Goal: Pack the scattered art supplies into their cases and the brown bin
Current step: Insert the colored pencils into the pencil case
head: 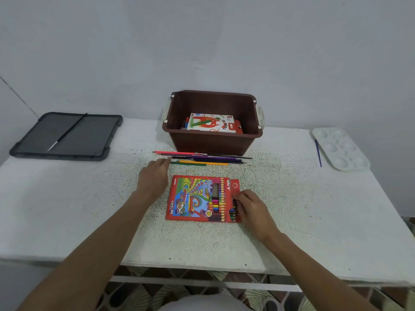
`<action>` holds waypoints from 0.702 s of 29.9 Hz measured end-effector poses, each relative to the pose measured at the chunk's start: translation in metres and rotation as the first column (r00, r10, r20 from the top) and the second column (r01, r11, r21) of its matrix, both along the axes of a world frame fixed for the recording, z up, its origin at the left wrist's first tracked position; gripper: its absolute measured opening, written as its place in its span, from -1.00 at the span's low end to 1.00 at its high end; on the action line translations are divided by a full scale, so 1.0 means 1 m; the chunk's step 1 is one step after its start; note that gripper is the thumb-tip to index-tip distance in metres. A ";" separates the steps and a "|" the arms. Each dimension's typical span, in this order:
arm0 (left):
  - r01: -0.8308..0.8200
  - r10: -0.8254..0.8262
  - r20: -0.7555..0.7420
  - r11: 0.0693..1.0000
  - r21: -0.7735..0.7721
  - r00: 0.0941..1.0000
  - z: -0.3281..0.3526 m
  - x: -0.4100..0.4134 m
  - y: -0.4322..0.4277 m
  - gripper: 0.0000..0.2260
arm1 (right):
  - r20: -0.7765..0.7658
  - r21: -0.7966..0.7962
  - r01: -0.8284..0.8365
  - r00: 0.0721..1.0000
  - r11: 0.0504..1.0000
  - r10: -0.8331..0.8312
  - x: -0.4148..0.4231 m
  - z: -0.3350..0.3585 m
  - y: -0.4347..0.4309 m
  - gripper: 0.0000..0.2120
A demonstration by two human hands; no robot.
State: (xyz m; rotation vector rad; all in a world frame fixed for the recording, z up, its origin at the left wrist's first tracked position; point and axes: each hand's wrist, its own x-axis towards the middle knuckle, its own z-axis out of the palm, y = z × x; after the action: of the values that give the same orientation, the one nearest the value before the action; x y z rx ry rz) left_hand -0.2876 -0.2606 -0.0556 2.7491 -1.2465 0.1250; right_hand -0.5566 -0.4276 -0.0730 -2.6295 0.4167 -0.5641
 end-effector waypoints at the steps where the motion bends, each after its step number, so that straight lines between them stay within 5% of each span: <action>1: 0.002 -0.003 0.024 1.000 0.015 1.000 0.001 0.000 0.000 -0.55 | 0.001 0.005 0.003 1.000 1.000 -0.003 0.000 0.000 0.000 -0.87; 10: 0.026 -0.029 0.124 0.999 0.024 0.992 -0.004 0.001 0.011 -0.79 | -0.008 0.072 0.014 1.000 0.997 -0.013 -0.001 0.003 -0.001 -0.84; 14: 0.091 -0.070 0.112 0.977 -0.192 0.991 -0.004 -0.007 0.013 -0.84 | -0.001 0.096 0.019 1.000 0.995 -0.019 -0.001 0.006 -0.002 -0.85; 17: 0.026 -0.086 -0.116 0.897 -0.441 0.990 -0.002 -0.023 0.006 -0.91 | 0.004 0.101 0.038 0.999 0.994 -0.039 0.001 0.009 -0.004 -0.88; 21: -0.197 -0.198 -0.477 0.729 -0.656 0.856 0.011 -0.050 -0.007 -0.90 | 0.027 0.098 0.062 0.998 0.993 -0.064 0.006 0.016 -0.007 -0.88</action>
State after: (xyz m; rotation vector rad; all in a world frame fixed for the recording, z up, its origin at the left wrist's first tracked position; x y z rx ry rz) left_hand -0.3374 -0.2679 -0.0447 1.9299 -0.8122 -0.1337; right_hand -0.5502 -0.4347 -0.0567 -2.5195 0.5065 -0.5872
